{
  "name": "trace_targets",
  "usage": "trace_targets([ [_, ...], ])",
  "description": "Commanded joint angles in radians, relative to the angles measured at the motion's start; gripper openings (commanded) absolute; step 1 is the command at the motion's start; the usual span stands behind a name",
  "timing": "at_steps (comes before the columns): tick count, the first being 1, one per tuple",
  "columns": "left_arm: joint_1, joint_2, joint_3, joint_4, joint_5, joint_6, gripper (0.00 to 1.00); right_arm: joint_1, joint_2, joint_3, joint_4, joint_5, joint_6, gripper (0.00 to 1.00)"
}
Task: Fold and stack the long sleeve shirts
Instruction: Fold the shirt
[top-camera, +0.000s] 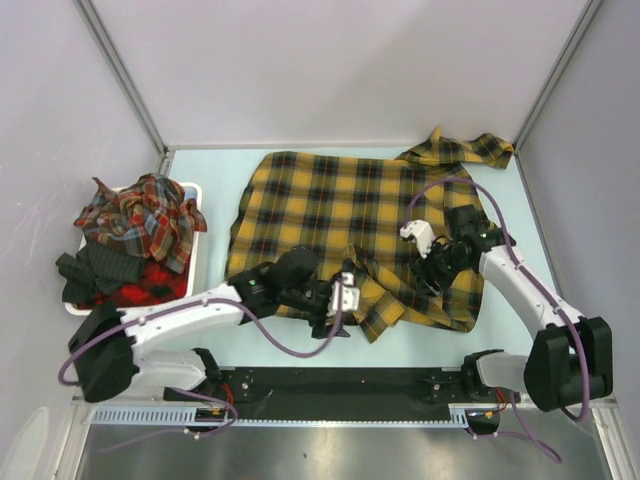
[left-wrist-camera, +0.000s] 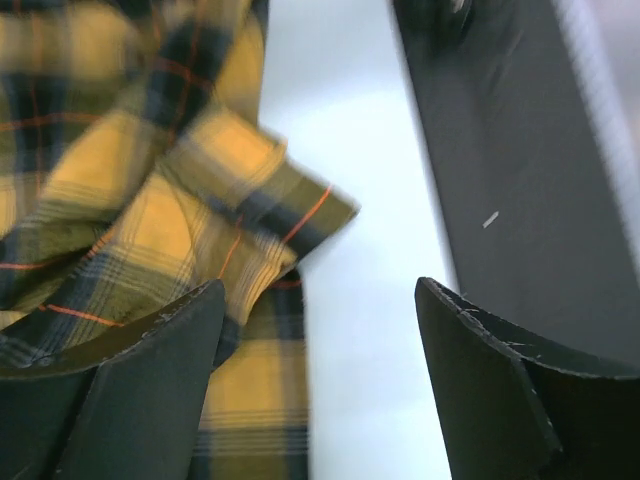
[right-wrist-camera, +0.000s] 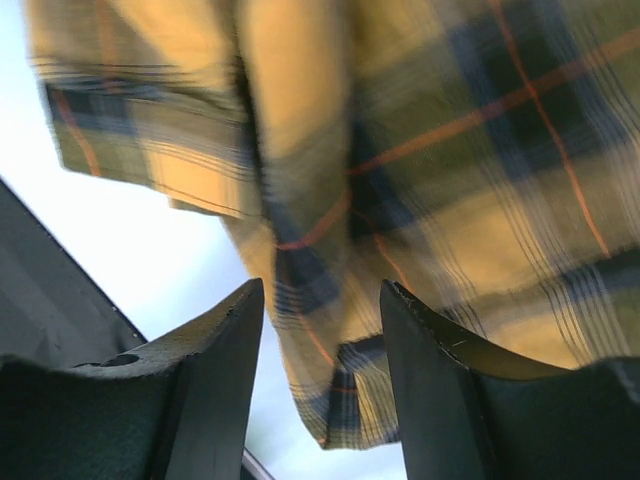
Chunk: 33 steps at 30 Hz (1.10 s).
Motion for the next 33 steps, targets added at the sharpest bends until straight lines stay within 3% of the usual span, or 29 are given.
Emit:
trace_targets([
  [1, -0.062, 0.135, 0.05, -0.093, -0.152, 0.427, 0.82, -0.098, 0.025, 0.071, -0.046, -0.05, 0.001, 0.56],
  [5, -0.093, 0.264, 0.1, -0.093, -0.203, 0.544, 0.79, -0.174, 0.019, 0.085, -0.117, -0.091, -0.054, 0.58],
  [11, -0.093, 0.384, 0.152, 0.001, -0.26, 0.515, 0.66, -0.214, -0.021, 0.082, -0.174, -0.082, -0.079, 0.7],
  [12, -0.092, 0.391, 0.164, -0.007, -0.248, 0.504, 0.53, -0.217, -0.024, 0.08, -0.175, -0.082, -0.08, 0.7],
  [14, -0.089, 0.381, 0.189, -0.019, -0.22, 0.469, 0.38, -0.227, -0.03, 0.083, -0.177, -0.089, -0.076, 0.72],
  [15, -0.087, 0.375, 0.193, -0.021, -0.211, 0.455, 0.24, -0.234, -0.03, 0.086, -0.177, -0.096, -0.068, 0.73],
  [18, -0.079, 0.372, 0.219, -0.059, -0.188, 0.421, 0.01, -0.269, -0.035, 0.1, -0.162, -0.126, -0.051, 0.78],
  [22, -0.035, 0.384, 0.302, -0.116, -0.145, 0.328, 0.0, -0.316, -0.032, 0.12, -0.143, -0.157, -0.025, 0.84],
  [25, 0.034, 0.356, 0.385, -0.129, -0.065, 0.21, 0.0, -0.335, -0.055, 0.122, -0.117, -0.177, -0.016, 0.98],
  [27, 0.098, 0.327, 0.479, -0.139, 0.051, 0.129, 0.0, -0.342, -0.084, 0.099, -0.077, -0.189, -0.011, 1.0],
  [30, 0.158, 0.309, 0.601, -0.136, 0.163, -0.117, 0.0, -0.349, -0.173, 0.037, 0.015, -0.243, -0.002, 1.0],
  [31, 0.171, 0.307, 0.62, -0.093, 0.182, -0.269, 0.0, -0.349, -0.222, 0.02, 0.033, -0.289, -0.004, 1.0],
  [33, 0.192, 0.3, 0.632, -0.001, 0.18, -0.414, 0.0, -0.349, -0.27, -0.032, 0.096, -0.332, 0.002, 1.0],
])
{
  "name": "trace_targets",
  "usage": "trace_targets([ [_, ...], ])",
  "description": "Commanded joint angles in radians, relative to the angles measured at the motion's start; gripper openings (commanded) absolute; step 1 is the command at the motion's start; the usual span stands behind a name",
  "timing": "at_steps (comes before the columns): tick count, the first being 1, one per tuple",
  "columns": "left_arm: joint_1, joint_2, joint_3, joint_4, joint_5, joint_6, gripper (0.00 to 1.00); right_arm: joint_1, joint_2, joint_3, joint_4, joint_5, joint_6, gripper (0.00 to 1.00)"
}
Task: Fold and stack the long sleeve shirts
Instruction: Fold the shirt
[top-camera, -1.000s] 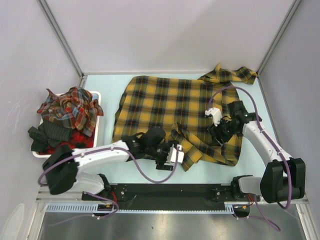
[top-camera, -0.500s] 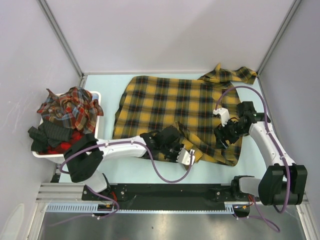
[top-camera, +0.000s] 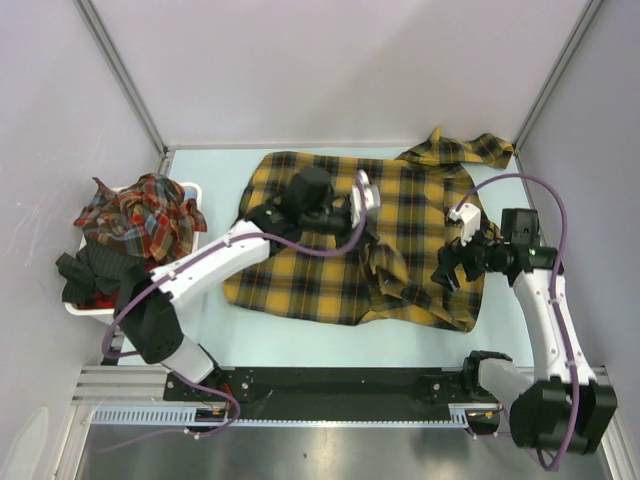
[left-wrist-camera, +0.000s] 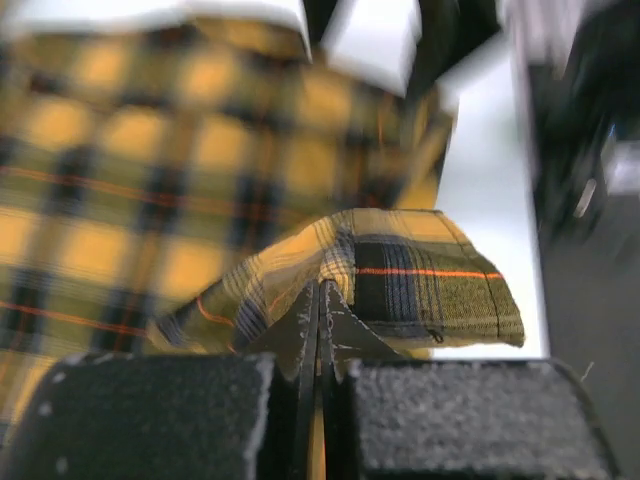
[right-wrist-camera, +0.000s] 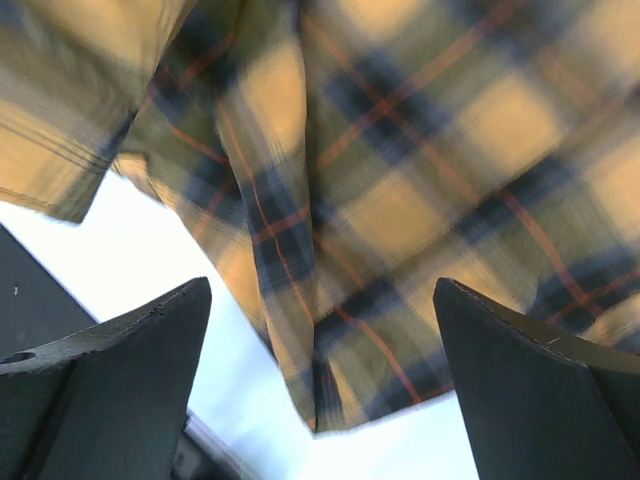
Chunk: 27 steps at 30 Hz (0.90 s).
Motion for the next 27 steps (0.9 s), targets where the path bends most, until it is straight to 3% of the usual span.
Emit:
trace_targets([
  [1, 0.042, -0.082, 0.081, 0.174, 0.139, -0.557, 0.0, 0.0, -0.154, -0.085, 0.162, -0.16, 0.021, 1.0],
  [6, 0.122, -0.059, 0.013, 0.491, 0.133, -1.062, 0.0, 0.073, -0.2, -0.144, 0.246, -0.132, 0.039, 1.0],
  [9, 0.172, -0.046, -0.01, 0.606, 0.085, -1.262, 0.0, 0.093, -0.228, -0.183, 0.301, -0.135, 0.106, 1.0],
  [13, 0.191, -0.055, 0.015, 0.561, -0.041, -1.358, 0.0, 0.199, -0.327, -0.294, 0.471, -0.091, 0.222, 1.0],
  [18, 0.191, -0.049, 0.076, 0.461, -0.127, -1.402, 0.0, 0.361, -0.403, -0.346, 0.554, 0.021, 0.265, 1.0],
  [20, 0.197, -0.047, 0.078, 0.482, -0.123, -1.421, 0.0, 0.457, -0.389, -0.372, 0.62, 0.175, 0.289, 1.0],
  [24, 0.206, -0.059, 0.078, 0.485, -0.124, -1.433, 0.0, 0.483, -0.271, -0.385, 0.739, 0.248, 0.323, 0.97],
  [27, 0.214, -0.072, 0.072, 0.501, -0.111, -1.441, 0.0, 0.483, -0.219, -0.394, 0.819, 0.297, 0.369, 0.87],
])
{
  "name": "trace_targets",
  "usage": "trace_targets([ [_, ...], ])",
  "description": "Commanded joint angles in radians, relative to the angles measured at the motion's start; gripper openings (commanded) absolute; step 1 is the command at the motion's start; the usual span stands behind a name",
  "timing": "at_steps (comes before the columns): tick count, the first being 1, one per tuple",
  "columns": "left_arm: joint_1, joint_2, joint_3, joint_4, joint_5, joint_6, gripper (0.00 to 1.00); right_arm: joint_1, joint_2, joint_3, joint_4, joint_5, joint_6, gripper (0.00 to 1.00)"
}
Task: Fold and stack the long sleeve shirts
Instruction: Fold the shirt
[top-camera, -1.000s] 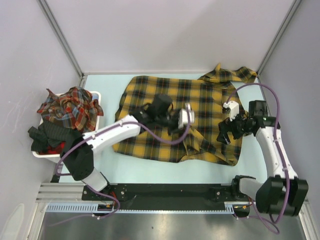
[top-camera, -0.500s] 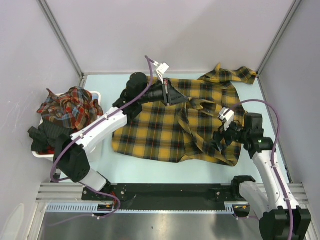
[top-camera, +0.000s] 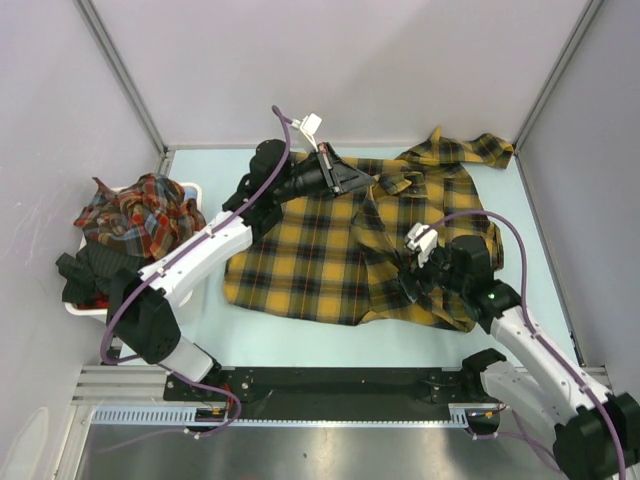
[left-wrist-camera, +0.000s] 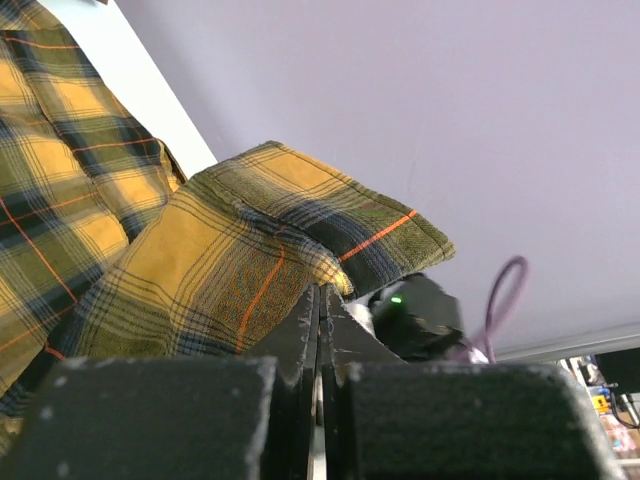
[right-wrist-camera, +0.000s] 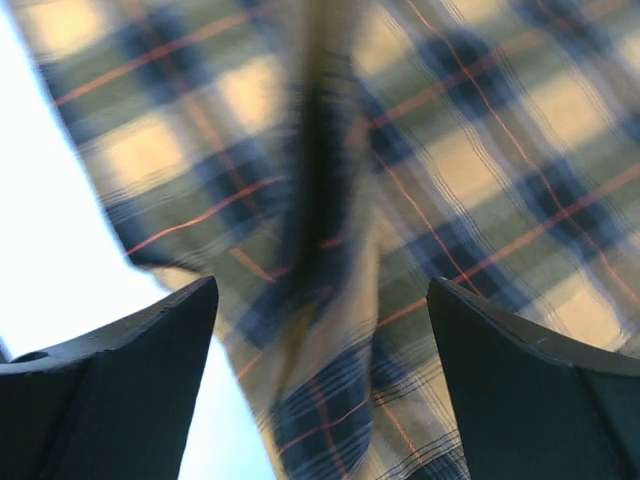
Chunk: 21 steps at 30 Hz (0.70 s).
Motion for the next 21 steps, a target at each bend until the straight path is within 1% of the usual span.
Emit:
trace_targets([
  [1, 0.015, -0.034, 0.035, 0.06, -0.004, -0.047, 0.0, 0.005, 0.065, -0.017, 0.201, 0.139, 0.075, 0.82],
  [3, 0.022, -0.048, 0.022, 0.073, 0.008, -0.05, 0.0, -0.004, 0.069, -0.018, 0.223, 0.16, 0.08, 0.78],
  [4, 0.025, -0.054, 0.014, 0.104, 0.014, -0.053, 0.0, -0.009, 0.069, -0.017, 0.22, 0.157, 0.078, 0.7],
  [6, 0.031, -0.073, -0.009, 0.139, 0.039, -0.056, 0.0, -0.032, 0.063, -0.015, 0.203, 0.142, 0.076, 0.6],
  [7, 0.033, -0.079, -0.018, 0.188, 0.057, -0.053, 0.0, -0.041, 0.055, -0.012, 0.192, 0.133, 0.073, 0.44],
  [8, 0.035, -0.089, -0.038, 0.225, 0.081, -0.051, 0.0, -0.049, 0.052, -0.009, 0.18, 0.108, 0.069, 0.33],
  [9, 0.036, -0.099, -0.046, 0.253, 0.139, -0.039, 0.0, -0.072, 0.049, 0.003, 0.146, 0.098, 0.064, 0.15],
  [10, 0.036, -0.109, -0.052, 0.279, 0.169, 0.005, 0.0, -0.089, 0.039, 0.011, 0.132, 0.093, 0.069, 0.0],
  [11, 0.033, -0.143, -0.084, 0.299, 0.201, 0.033, 0.0, -0.107, 0.031, 0.02, 0.119, 0.064, 0.069, 0.0],
  [12, 0.027, -0.164, -0.106, 0.314, 0.285, 0.068, 0.0, -0.157, 0.02, 0.028, 0.085, 0.039, 0.066, 0.0],
  [13, 0.019, -0.192, -0.129, 0.31, 0.327, 0.115, 0.0, -0.185, 0.008, 0.044, 0.068, 0.015, 0.064, 0.0],
  [14, 0.009, -0.261, -0.18, 0.276, 0.37, 0.246, 0.0, -0.213, -0.015, 0.055, 0.048, -0.04, 0.061, 0.0],
  [15, -0.026, -0.301, -0.207, 0.217, 0.403, 0.334, 0.0, -0.272, -0.029, 0.064, -0.002, -0.073, 0.046, 0.0],
  [16, -0.053, -0.344, -0.234, 0.076, 0.457, 0.543, 0.0, -0.297, -0.043, 0.086, -0.032, -0.102, 0.032, 0.0],
  [17, -0.133, -0.422, -0.283, -0.021, 0.47, 0.674, 0.0, -0.322, -0.067, 0.095, -0.09, -0.161, 0.02, 0.0],
  [18, -0.19, -0.457, -0.304, -0.134, 0.465, 0.823, 0.0, -0.342, -0.079, 0.104, -0.122, -0.189, 0.008, 0.0],
  [19, -0.264, -0.511, -0.328, -0.41, 0.365, 1.165, 0.01, -0.363, -0.092, 0.118, -0.156, -0.241, -0.037, 0.0],
  [20, -0.423, -0.53, -0.351, -0.513, 0.302, 1.308, 0.17, -0.366, -0.116, 0.126, -0.229, -0.261, -0.063, 0.0],
  [21, -0.491, -0.545, -0.38, -0.581, 0.222, 1.409, 0.28, -0.366, -0.129, 0.13, -0.272, -0.277, -0.101, 0.0],
])
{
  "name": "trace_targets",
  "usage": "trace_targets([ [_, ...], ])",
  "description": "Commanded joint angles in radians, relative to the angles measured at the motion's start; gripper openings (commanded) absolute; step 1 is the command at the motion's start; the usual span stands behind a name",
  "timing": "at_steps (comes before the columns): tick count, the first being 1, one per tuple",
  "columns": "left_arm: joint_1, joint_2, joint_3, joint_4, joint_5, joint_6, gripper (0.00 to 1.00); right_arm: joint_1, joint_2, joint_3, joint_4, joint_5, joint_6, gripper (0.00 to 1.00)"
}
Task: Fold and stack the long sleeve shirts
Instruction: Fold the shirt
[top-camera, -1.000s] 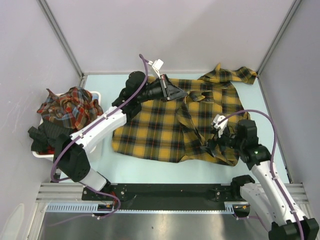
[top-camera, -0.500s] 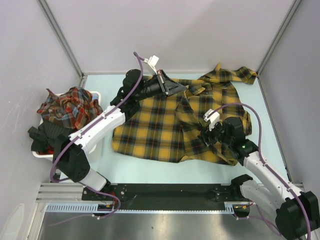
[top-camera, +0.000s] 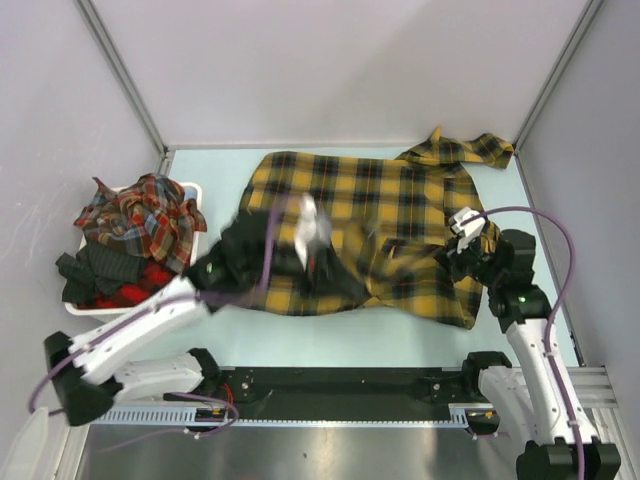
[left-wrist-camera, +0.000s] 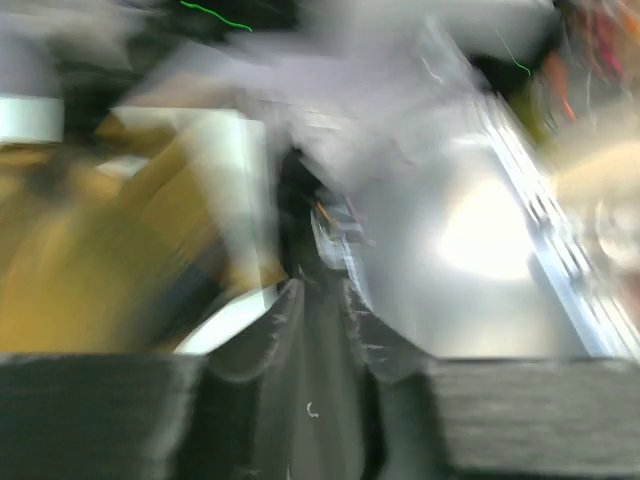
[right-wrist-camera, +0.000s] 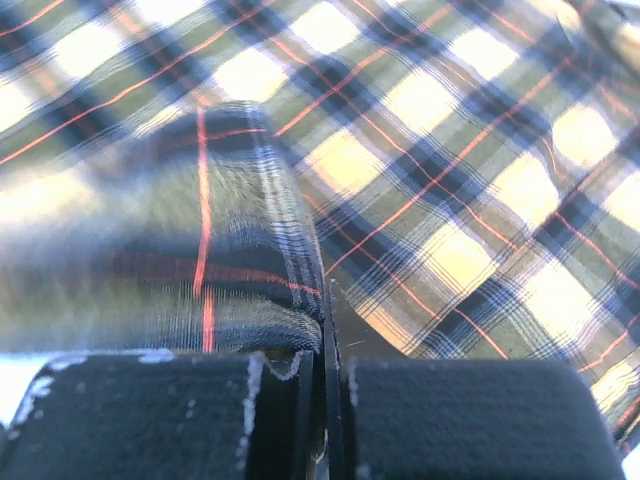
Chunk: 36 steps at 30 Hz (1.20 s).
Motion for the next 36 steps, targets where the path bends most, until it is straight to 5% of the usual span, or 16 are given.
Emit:
trace_targets([
  [1, -0.328, -0.131, -0.129, -0.546, -0.187, 0.862, 0.34, -0.023, -0.073, 0.061, -0.238, -0.183, -0.194, 0.0],
  [3, -0.331, -0.171, -0.175, -0.591, -0.237, 0.908, 0.56, -0.02, -0.132, 0.056, -0.356, -0.202, -0.29, 0.0],
  [7, -0.165, -0.237, -0.238, -0.752, -0.302, 1.078, 0.66, -0.006, -0.249, 0.033, -0.516, -0.213, -0.472, 0.0],
  [14, 0.182, -0.218, -0.395, -0.878, -0.496, 1.434, 0.63, 0.008, -0.315, 0.044, -0.66, -0.191, -0.617, 0.0],
  [19, 0.285, -0.234, -0.523, -0.849, -0.635, 1.607, 0.63, 0.009, -0.303, 0.071, -0.666, -0.159, -0.601, 0.0],
  [26, 0.351, -0.293, -0.704, -0.635, -0.777, 1.635, 0.68, 0.006, -0.329, 0.091, -0.705, -0.138, -0.597, 0.0],
  [30, 0.414, -0.272, -0.705, -0.579, -0.79, 1.646, 0.55, 0.008, -0.345, 0.116, -0.728, -0.121, -0.595, 0.0],
  [36, 0.434, -0.284, -0.645, -0.676, -0.748, 1.618, 0.15, 0.005, -0.374, 0.168, -0.786, -0.119, -0.6, 0.0],
])
